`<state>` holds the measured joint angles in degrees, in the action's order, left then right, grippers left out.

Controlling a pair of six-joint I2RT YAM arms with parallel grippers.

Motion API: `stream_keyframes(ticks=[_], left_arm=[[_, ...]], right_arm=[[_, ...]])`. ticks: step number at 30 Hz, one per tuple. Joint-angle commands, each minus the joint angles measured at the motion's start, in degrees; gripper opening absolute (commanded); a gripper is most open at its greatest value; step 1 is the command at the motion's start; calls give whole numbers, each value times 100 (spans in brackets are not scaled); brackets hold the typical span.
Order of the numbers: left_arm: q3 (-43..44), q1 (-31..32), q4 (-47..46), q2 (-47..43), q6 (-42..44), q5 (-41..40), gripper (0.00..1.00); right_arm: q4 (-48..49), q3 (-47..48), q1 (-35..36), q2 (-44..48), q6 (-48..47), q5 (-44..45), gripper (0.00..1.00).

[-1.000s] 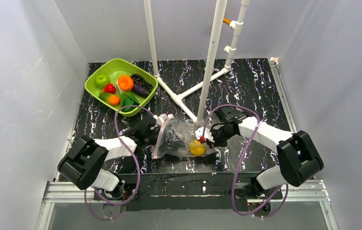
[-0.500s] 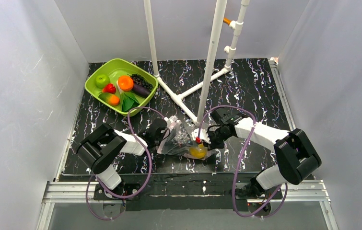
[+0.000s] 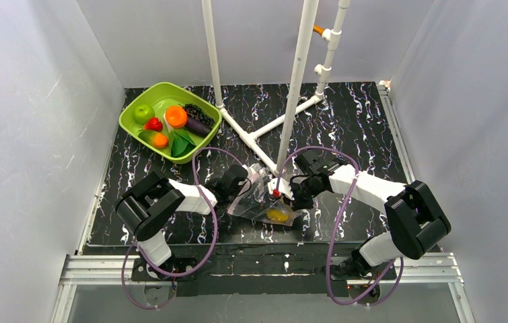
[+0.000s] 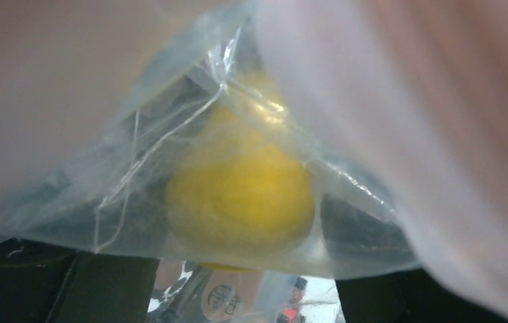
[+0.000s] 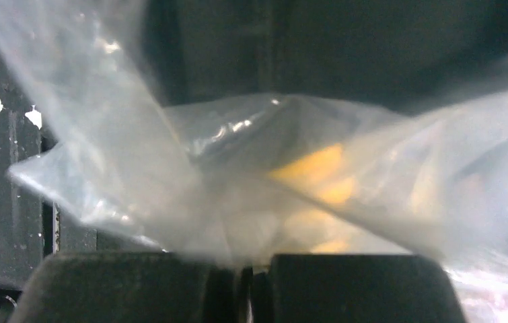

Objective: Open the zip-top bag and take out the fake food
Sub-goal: Pick up the fake fruit from the zipper food storage bag.

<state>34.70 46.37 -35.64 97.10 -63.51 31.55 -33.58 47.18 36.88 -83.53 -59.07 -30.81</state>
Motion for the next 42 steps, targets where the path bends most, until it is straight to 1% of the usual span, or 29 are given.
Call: stream_keyframes(ticks=[1,4,5,7,9,12,16,20,23,27,32,38,42], left_arm=[[245,109,891,-50,372,-250,70],[266,118,1135,-126,456,-438,49],[284,122,1193,-151,485,-494,45],[289,118,1255,-214,531,-539,30],[207,95,1314,-351,556,-570,25],[-49,-31,1404,-824,625,-631,22],[-400,-293,1394,-1413,734,-533,17],[-567,-498,1288,-1609,794,-194,15],[-735,-702,1107,-1699,781,51,12],[-1024,-1097,1087,-2128,796,284,8],[-1103,-1427,1367,-2645,947,554,6],[-1164,-1738,1648,-2896,1138,886,5],[-1114,-1870,1990,-3054,1380,1077,4]], right_arm=[[181,240,82,36,91,-251,1],[162,213,82,62,42,-254,1],[145,213,82,79,4,-277,1],[110,187,82,93,-53,-280,1],[106,156,82,108,-108,-181,1],[119,107,11,144,-185,69,1],[126,74,-334,256,-195,137,1],[149,21,-548,323,-203,151,1],[150,10,-638,282,-227,276,1],[133,6,-800,296,-254,300,1],[68,2,-914,311,-343,318,1],[-298,108,-1101,261,-576,231,1],[-361,59,-1313,423,-706,155,1]])
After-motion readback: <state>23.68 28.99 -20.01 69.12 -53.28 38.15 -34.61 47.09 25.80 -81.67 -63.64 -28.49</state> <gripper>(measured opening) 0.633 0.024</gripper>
